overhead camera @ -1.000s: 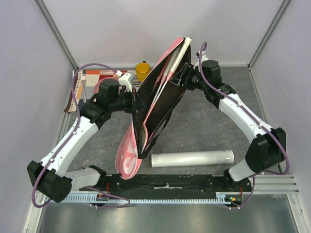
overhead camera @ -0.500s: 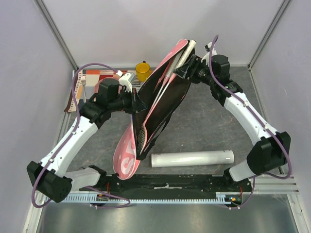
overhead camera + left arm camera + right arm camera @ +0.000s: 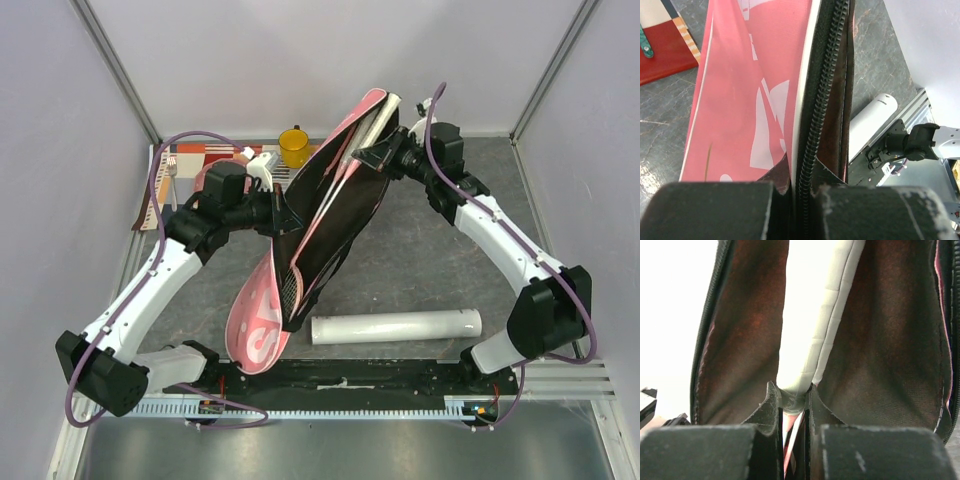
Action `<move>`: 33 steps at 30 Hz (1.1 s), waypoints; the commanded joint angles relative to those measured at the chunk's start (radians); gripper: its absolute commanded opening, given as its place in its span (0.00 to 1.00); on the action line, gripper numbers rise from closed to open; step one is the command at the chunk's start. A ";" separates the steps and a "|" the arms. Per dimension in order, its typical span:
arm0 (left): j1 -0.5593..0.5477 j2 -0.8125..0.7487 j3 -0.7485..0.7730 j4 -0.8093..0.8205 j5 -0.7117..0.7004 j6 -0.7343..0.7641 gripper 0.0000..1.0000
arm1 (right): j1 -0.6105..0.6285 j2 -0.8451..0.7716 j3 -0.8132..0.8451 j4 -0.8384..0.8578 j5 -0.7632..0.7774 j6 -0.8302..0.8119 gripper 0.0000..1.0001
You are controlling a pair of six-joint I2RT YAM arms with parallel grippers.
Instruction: Pack up the badminton gear
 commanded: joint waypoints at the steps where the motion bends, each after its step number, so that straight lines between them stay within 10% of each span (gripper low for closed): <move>1: 0.004 -0.006 0.059 0.167 0.035 -0.019 0.02 | 0.077 -0.034 -0.078 0.078 -0.019 0.063 0.00; 23: 0.004 0.044 0.056 0.279 0.117 -0.076 0.02 | 0.205 0.001 -0.175 0.127 -0.002 0.214 0.00; 33: 0.003 -0.037 -0.067 0.361 0.033 0.087 0.02 | 0.107 0.040 -0.017 -0.253 -0.045 0.208 0.00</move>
